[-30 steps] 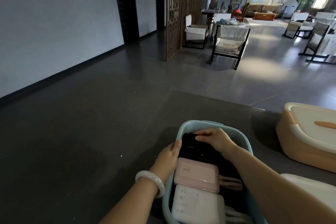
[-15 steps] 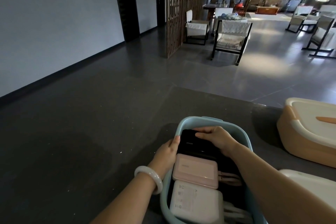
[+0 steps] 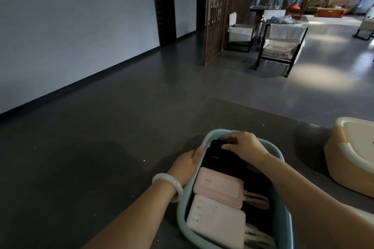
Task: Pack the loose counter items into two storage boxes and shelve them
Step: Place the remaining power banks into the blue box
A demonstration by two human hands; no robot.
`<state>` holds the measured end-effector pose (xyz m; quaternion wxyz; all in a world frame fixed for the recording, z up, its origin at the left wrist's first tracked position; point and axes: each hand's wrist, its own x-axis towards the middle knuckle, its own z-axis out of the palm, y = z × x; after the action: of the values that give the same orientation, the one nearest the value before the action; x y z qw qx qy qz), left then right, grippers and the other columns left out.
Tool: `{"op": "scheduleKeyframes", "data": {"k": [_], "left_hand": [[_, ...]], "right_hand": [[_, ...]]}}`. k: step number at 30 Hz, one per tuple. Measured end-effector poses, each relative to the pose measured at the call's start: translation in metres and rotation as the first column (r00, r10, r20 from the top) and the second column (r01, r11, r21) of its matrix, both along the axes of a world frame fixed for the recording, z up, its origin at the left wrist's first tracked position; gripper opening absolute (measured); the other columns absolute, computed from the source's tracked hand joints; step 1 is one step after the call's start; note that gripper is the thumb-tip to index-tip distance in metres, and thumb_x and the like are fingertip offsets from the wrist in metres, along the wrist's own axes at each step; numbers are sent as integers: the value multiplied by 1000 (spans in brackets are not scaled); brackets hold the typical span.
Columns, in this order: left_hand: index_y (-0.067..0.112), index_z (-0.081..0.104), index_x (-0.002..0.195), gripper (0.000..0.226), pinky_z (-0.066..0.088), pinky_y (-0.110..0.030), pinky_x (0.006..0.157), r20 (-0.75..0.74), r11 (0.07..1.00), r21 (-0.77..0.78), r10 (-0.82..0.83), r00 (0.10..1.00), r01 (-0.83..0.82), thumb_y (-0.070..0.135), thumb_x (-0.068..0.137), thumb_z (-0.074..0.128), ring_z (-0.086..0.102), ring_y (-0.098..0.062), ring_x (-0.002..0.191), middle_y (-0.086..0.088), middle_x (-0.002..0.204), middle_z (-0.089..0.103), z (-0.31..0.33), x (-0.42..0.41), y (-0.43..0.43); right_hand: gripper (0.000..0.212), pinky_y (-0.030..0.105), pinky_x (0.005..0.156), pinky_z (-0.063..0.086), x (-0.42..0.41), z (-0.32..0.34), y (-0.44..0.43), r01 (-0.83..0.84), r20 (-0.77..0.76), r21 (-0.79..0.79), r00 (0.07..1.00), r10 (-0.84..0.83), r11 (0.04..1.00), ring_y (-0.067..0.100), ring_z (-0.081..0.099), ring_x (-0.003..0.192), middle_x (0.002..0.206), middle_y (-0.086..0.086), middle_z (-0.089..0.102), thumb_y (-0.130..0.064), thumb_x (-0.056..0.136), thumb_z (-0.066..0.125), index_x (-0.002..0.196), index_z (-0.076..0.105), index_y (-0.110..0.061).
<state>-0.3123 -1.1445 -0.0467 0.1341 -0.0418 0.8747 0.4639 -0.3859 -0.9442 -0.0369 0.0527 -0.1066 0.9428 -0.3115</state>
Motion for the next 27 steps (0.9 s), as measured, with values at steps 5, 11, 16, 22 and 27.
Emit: {"op": "scheduleKeyframes", "data": {"k": [5, 11, 16, 22, 27], "left_hand": [[13, 63, 108, 56, 42, -26, 76, -92, 981, -141, 119, 989, -131, 56, 101, 27, 57, -11, 88, 0, 98, 63, 7, 18, -22], [18, 55, 126, 47, 43, -37, 99, -166, 818, -480, 269, 949, -316, 51, 101, 33, 56, -24, 118, -4, 125, 59, 4, 78, -88], [18, 45, 137, 53, 36, -41, 103, -99, 598, -714, 430, 898, -365, 54, 101, 30, 49, -29, 125, -6, 135, 51, 0, 169, -156], [15, 49, 123, 46, 41, -40, 97, -54, 461, -792, 600, 798, -400, 51, 102, 30, 53, -28, 116, -6, 125, 54, -6, 296, -223], [14, 49, 126, 48, 43, -39, 98, -56, 389, -791, 724, 688, -473, 52, 101, 32, 53, -25, 116, -6, 126, 55, -4, 419, -270]], "right_hand": [[23, 27, 87, 48, 6, 33, -35, -92, -197, 65, 975, 103, 994, 15, 64, 97, 102, -4, 70, -30, 86, 69, 107, 70, -20], [43, 26, 98, 45, 38, 32, -142, -505, -64, 94, 857, 511, 858, 11, 58, 111, 123, -3, 62, -37, 86, 69, 125, 61, -23], [51, 24, 102, 38, 95, 23, -230, -722, 63, 108, 691, 720, 683, 13, 50, 125, 135, -3, 54, -37, 88, 67, 134, 53, -21], [52, 29, 105, 39, 173, 5, -321, -865, 174, 185, 496, 851, 466, 14, 49, 126, 139, -1, 51, -34, 88, 67, 136, 51, -20], [52, 33, 104, 42, 283, 0, -410, -927, 215, 239, 341, 915, 290, 15, 51, 124, 139, -3, 51, -32, 86, 70, 134, 51, -27]]}}
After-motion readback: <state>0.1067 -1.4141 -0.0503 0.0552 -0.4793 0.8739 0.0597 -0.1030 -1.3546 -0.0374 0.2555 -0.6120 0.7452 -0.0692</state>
